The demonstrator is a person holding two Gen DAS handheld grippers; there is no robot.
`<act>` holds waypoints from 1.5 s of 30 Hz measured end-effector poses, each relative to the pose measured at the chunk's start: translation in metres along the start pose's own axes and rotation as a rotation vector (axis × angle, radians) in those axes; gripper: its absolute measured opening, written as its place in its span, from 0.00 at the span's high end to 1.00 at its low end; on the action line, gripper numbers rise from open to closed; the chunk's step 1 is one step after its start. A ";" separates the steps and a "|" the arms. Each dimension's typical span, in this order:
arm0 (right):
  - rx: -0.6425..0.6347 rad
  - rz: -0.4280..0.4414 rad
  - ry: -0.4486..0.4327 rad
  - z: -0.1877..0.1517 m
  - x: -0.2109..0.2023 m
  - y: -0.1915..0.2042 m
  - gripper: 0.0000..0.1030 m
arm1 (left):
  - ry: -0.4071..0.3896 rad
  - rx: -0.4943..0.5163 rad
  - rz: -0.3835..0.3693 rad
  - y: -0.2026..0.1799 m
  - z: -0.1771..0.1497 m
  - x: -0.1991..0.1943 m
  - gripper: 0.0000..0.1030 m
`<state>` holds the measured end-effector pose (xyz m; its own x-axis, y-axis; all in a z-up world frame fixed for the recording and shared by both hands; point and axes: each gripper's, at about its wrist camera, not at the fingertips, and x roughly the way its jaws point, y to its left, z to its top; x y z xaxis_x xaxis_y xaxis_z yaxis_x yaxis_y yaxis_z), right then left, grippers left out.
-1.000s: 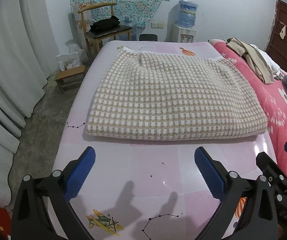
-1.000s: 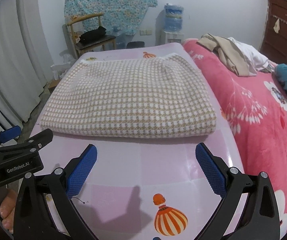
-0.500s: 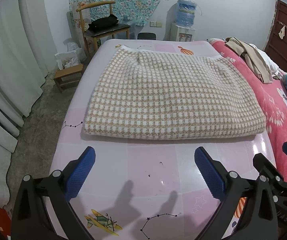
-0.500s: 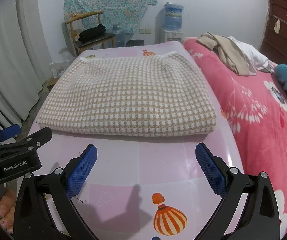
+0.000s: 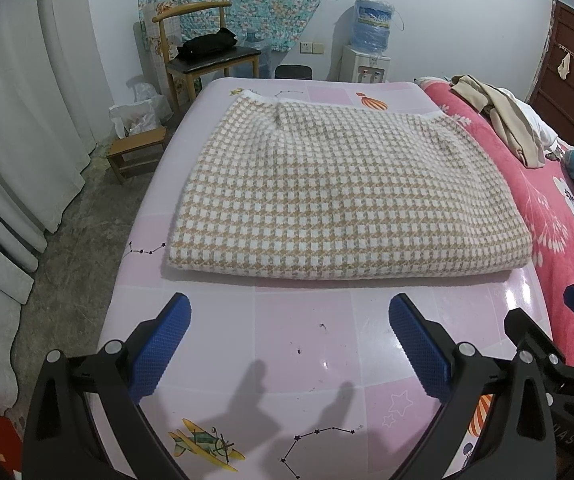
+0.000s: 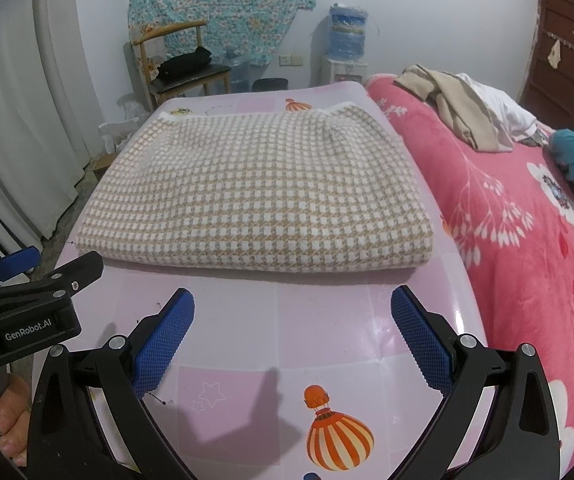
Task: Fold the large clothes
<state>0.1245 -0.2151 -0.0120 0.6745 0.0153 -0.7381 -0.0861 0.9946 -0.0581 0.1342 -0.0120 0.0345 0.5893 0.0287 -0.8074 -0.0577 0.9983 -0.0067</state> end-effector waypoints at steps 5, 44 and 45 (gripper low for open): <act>0.001 -0.001 0.001 0.000 0.000 0.000 0.08 | 0.002 0.001 -0.001 0.000 0.000 0.000 0.05; 0.001 0.002 0.004 0.000 0.000 -0.003 0.08 | 0.005 0.009 -0.006 -0.002 0.001 0.001 0.05; 0.000 0.004 0.004 0.000 0.000 -0.003 0.08 | 0.005 0.009 -0.007 -0.002 0.001 0.001 0.05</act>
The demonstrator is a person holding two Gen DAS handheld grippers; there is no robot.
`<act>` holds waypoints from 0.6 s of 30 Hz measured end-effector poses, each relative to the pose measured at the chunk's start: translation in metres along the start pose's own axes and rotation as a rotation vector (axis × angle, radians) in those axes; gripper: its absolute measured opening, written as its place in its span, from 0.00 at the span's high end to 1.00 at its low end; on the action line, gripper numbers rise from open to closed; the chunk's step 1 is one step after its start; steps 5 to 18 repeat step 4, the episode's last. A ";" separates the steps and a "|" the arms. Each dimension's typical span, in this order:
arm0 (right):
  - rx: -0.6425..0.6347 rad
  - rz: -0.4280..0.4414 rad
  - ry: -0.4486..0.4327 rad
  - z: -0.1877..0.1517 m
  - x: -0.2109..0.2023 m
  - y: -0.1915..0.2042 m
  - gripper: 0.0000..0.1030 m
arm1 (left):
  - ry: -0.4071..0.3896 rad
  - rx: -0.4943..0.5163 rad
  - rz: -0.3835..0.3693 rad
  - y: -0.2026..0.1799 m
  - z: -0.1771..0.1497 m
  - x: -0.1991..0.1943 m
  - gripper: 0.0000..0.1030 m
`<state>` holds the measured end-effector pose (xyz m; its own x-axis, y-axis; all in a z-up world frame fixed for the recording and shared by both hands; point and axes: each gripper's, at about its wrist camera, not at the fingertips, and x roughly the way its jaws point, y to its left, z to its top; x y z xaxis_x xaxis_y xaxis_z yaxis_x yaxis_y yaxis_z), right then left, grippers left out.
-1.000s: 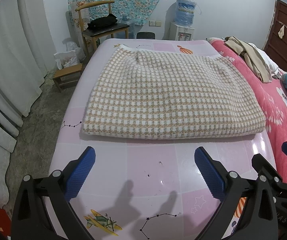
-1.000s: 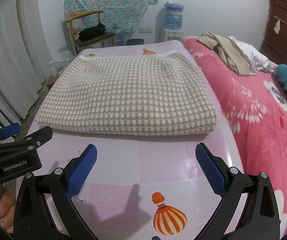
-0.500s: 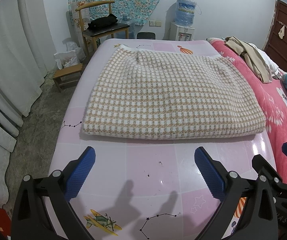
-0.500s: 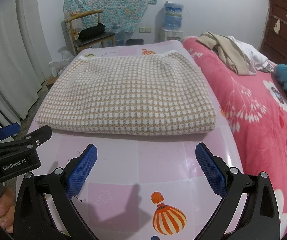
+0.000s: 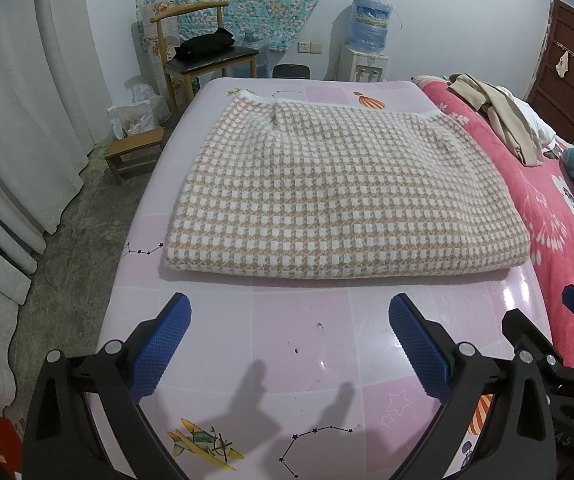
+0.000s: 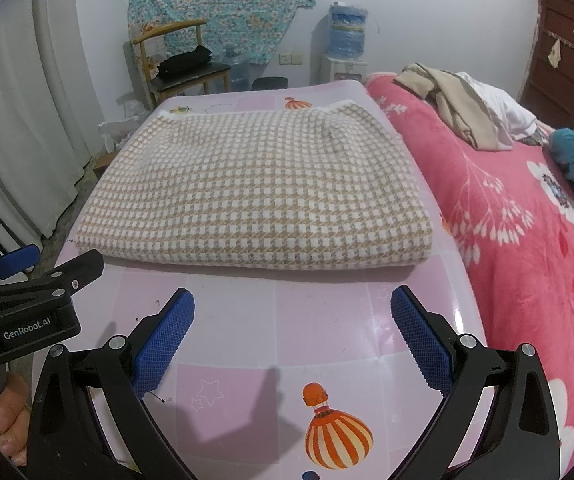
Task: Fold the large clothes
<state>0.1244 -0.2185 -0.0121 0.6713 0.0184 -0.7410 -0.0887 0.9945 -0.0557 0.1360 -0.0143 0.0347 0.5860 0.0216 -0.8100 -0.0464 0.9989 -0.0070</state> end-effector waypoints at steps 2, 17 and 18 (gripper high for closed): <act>-0.002 0.001 0.000 0.000 0.000 -0.001 0.08 | 0.001 -0.001 0.000 -0.001 0.000 0.000 0.05; -0.003 0.003 0.000 0.000 0.000 -0.002 0.08 | 0.001 0.000 -0.001 0.000 0.000 0.000 0.05; -0.003 0.003 0.000 0.000 0.000 -0.002 0.08 | 0.001 0.000 -0.001 0.000 0.000 0.000 0.05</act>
